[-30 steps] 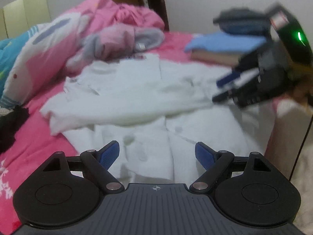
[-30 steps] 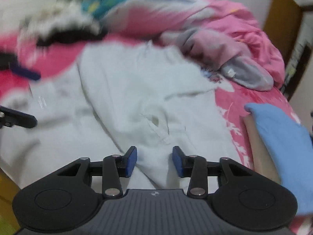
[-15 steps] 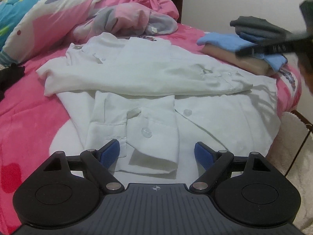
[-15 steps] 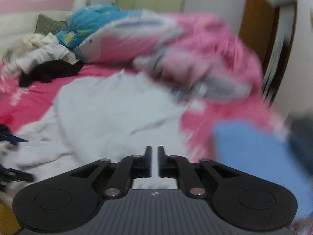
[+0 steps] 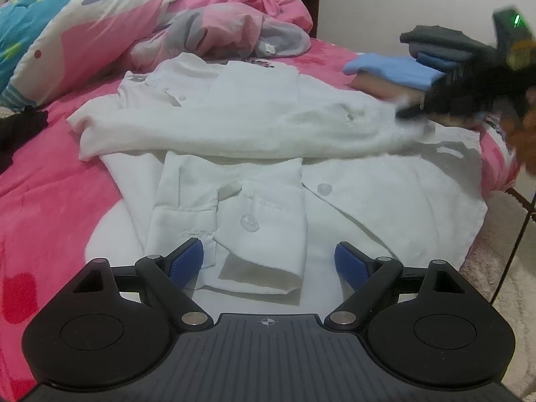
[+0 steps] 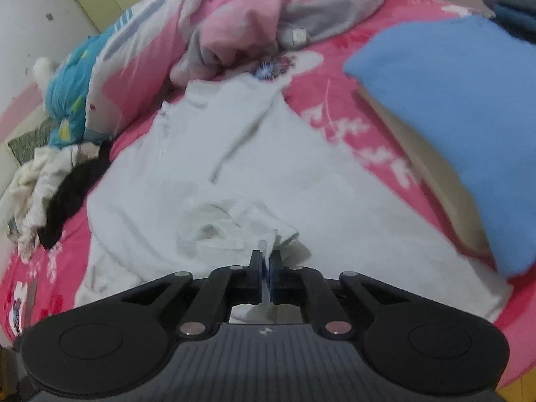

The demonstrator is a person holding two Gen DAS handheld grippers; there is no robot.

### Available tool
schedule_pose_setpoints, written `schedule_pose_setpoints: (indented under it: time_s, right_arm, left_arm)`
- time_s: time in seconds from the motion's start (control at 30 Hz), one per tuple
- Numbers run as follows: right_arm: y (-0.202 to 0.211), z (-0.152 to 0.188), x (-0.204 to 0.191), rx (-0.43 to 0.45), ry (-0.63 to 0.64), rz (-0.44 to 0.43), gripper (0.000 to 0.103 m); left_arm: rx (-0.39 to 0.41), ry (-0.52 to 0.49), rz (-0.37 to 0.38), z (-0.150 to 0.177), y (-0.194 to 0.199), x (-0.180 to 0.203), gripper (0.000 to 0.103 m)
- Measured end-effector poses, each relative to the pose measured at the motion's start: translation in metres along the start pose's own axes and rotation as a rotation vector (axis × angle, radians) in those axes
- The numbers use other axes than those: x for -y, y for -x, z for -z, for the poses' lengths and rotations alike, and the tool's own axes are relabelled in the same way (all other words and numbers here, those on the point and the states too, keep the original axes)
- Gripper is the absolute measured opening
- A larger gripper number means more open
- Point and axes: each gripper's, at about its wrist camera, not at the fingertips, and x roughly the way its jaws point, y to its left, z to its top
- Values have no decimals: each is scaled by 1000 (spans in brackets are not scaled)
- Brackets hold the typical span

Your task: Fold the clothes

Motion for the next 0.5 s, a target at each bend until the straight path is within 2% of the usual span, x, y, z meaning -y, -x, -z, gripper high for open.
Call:
schedule_pose_setpoints:
  time_s: [0.1,0.2,0.23,0.43,0.5]
  right_arm:
    - [32,-22,-9,129,24,-27,1]
    - [58,-36,-8,218,35,-13,1]
    - [58,-35,-5,214,40,12,2]
    - [12,-10,17,31,78,252,6]
    - [9,-3,14,24,121,317,7]
  left_arm:
    - [-5,0,-1,0,1,0,87]
    - [-8,1,1,0,1,-1,87]
    - [-8,2,2,0,1,-1,87]
    - [5,14,10,2,6,-4,87]
    - [19,39,27,1,14,-10,87]
